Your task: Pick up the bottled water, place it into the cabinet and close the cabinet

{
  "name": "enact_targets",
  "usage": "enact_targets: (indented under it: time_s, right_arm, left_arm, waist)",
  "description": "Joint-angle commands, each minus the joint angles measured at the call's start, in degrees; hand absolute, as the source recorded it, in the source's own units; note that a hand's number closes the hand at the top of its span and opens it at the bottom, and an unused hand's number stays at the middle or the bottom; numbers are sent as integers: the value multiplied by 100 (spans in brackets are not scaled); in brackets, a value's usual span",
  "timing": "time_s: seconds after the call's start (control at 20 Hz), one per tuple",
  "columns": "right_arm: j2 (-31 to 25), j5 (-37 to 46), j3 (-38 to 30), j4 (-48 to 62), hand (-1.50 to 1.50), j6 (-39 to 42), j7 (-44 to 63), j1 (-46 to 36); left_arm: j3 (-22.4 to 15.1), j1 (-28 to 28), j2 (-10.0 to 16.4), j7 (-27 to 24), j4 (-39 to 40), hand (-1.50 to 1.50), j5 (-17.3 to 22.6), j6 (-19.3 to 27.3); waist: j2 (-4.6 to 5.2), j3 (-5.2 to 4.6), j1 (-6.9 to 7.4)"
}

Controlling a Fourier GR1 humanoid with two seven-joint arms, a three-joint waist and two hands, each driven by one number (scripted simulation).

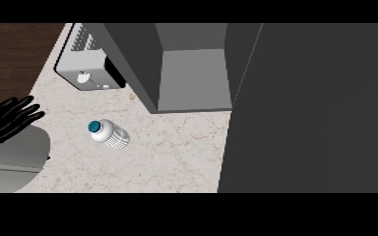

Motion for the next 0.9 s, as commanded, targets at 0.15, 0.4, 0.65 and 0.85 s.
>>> enact_targets:
  time_s: [0.15, 0.4, 0.65, 0.85]
  right_arm:
    - [3, 461, 286, -316, -150, -174, 77, 71]
    - [-250, 314, 251, -491, -150, -151, 112, 313]
    - [-158, 757, 531, -532, -150, -479, 275, 155]
    - [-181, 600, 339, -216, -150, -491, 147, -94]
  left_arm:
    - [-191, -778, -840, -584, 1592, -150, -1267, -450]
    - [-188, -1296, -1233, -1452, 2738, -150, -2491, -513]
    - [-250, -1647, -1075, -2444, 3500, -150, -3449, -474]
    - [-524, -1602, -1286, -3284, 3812, -150, -4004, -215]
  waist:
    - [136, -240, -140]
    - [146, -239, -143]
    - [131, -235, -45]
    - [150, -243, -34]
